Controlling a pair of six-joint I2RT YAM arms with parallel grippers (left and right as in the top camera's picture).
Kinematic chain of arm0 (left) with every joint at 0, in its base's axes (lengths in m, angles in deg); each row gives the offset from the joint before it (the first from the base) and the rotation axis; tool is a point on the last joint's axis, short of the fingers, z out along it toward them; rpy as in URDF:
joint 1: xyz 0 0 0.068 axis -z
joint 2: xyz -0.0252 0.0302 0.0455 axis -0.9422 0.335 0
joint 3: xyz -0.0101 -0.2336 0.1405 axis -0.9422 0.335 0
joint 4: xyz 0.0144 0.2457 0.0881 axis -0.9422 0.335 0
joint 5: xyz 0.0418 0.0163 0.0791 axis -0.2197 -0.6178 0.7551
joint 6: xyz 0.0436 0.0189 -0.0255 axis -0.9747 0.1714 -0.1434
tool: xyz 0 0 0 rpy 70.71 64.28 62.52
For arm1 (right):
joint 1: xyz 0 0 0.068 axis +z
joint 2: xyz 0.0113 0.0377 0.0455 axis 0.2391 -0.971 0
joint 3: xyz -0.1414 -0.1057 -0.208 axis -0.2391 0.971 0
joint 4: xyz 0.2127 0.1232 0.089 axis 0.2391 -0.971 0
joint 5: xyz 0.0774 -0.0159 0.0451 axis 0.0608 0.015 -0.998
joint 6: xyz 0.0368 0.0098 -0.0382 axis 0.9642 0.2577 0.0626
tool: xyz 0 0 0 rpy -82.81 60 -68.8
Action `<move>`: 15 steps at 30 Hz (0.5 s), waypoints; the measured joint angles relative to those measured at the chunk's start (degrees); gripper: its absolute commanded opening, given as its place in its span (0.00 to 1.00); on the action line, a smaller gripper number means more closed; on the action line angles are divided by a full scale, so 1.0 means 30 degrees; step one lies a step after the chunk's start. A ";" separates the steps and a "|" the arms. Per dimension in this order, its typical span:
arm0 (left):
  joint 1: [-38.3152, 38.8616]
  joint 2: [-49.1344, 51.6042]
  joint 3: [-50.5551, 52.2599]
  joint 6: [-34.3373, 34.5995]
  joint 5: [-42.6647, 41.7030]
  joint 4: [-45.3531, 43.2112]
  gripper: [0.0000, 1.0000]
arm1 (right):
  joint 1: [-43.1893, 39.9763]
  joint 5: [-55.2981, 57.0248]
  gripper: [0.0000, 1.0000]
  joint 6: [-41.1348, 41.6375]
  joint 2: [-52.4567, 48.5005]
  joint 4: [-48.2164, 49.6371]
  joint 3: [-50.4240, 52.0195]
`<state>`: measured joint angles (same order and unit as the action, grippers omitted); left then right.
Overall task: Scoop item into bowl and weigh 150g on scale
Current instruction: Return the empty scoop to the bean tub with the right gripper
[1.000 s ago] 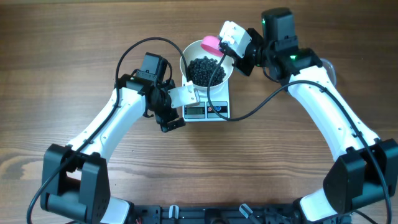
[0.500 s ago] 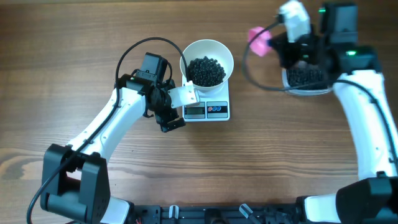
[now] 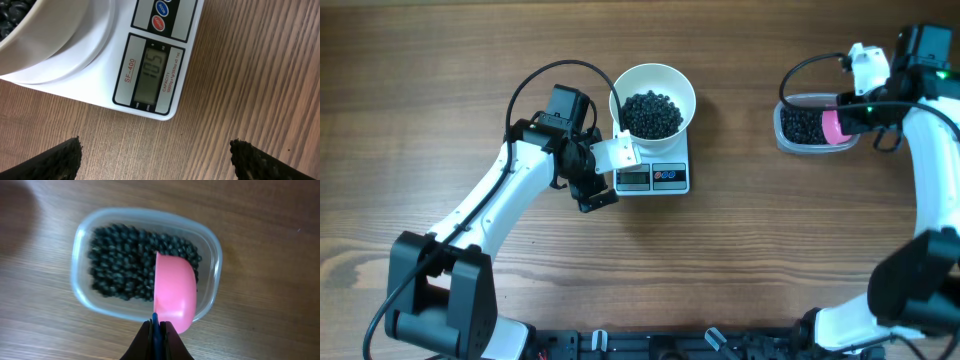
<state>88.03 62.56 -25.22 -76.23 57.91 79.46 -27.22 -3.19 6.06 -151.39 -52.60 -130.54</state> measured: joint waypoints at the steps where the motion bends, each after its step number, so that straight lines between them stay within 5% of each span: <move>1: 0.0000 0.0000 0.0000 0.0000 0.0000 0.0000 1.00 | 0.0000 0.0160 0.04 -0.0007 -0.0415 0.0328 0.0000; 15: 0.0000 0.0000 0.0000 0.0000 0.0000 0.0000 1.00 | -0.0095 -0.4371 0.04 0.0160 -0.3359 0.0386 -0.0211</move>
<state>88.03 62.56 -25.22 -76.23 57.91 79.46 -27.50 -16.30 6.54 -161.47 -51.44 -131.17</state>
